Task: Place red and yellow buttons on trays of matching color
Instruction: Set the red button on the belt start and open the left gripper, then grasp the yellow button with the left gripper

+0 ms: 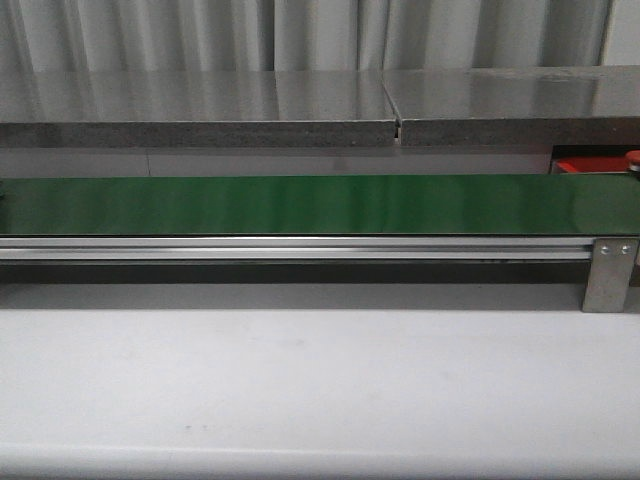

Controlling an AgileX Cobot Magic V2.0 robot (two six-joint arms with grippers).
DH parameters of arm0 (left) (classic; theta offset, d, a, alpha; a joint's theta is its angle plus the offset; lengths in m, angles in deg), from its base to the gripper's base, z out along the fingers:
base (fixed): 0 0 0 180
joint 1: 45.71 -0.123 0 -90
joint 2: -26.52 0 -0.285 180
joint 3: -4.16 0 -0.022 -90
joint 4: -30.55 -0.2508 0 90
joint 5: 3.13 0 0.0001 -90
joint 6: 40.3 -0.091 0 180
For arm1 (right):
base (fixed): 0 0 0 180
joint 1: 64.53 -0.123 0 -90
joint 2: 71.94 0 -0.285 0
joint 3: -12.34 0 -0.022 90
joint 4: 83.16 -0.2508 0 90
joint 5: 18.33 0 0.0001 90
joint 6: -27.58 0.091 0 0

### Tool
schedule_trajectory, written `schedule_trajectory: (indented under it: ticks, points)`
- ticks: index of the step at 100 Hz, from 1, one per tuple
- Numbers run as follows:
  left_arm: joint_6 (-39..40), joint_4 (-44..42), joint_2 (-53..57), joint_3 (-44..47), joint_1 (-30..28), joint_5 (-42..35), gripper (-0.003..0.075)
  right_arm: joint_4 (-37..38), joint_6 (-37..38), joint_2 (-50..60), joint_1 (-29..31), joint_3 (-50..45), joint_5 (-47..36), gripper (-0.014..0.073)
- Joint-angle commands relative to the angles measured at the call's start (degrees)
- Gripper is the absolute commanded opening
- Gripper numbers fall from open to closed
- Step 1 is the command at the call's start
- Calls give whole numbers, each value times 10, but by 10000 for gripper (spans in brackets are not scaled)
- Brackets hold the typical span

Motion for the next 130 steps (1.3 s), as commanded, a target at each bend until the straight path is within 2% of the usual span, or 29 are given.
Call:
schedule_trajectory:
  ticks: [1,19,38,70,79,130]
  points:
    - [1,15,40,-20,-27,10,514,-15,-6,3,-1,14,-26,-117]
    - [1,15,38,-20,-71,3,514,-15,-6,3,-1,14,-26,-117]
    - [-1,15,21,-20,-90,-9,514,-15,-6,3,-1,14,-26,-117]
    - [-21,23,-25,-20,-89,-46,514,-15,-6,3,-1,14,-26,-117]
    - [-46,49,-35,-20,-88,-58,514,-15,-6,3,-1,14,-26,-117]
    - [-46,50,-89,-20,-80,-115,514,-15,-6,3,-1,14,-26,-117]
